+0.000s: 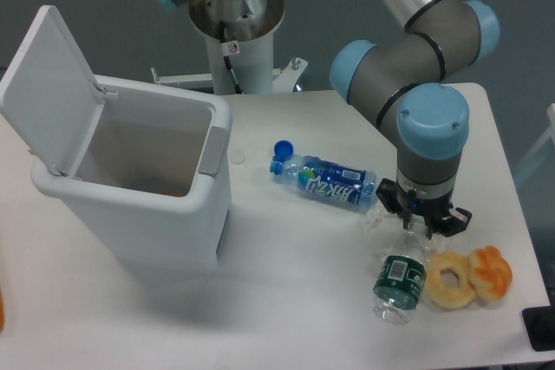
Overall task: Place the plastic bottle in the trash can
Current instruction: 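Lower the gripper onto the green-labelled plastic bottle and close it, then lift the green-labelled bottle and carry it over the open white bin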
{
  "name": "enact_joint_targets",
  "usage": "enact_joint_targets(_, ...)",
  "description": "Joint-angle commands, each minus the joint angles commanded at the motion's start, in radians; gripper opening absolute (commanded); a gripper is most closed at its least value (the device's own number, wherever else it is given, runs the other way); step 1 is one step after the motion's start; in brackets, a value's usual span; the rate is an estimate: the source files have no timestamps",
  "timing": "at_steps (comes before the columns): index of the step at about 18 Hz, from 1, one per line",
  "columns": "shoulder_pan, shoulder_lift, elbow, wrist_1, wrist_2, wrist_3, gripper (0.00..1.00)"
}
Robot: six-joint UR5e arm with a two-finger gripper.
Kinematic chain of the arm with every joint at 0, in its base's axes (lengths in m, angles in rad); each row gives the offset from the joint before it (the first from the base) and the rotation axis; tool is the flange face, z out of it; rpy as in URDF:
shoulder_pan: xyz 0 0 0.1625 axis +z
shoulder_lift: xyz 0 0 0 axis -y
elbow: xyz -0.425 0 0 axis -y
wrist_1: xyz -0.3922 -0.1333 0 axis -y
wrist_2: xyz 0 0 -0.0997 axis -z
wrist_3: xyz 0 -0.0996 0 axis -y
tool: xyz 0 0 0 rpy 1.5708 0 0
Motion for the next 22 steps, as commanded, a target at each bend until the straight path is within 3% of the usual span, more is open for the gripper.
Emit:
enact_joint_targets(4,0.003,0.024,0.002,-0.008,-0.002,0.000,0.15)
enact_joint_targets(7,-0.002,0.069,0.009,-0.055,-0.008,-0.012,0.13)
enact_joint_targets(12,-0.020,0.219,-0.008,-0.121,-0.196,-0.053,0.13)
enact_joint_targets(16,-0.119,0.319,-0.061,-0.123,-0.268,-0.135,0.13)
enact_joint_targets(19,-0.170,0.389,-0.067,-0.124,-0.353,-0.245,0.13)
enact_joint_targets(22,-0.248,0.432,-0.077,-0.141,-0.365,-0.327,0.15)
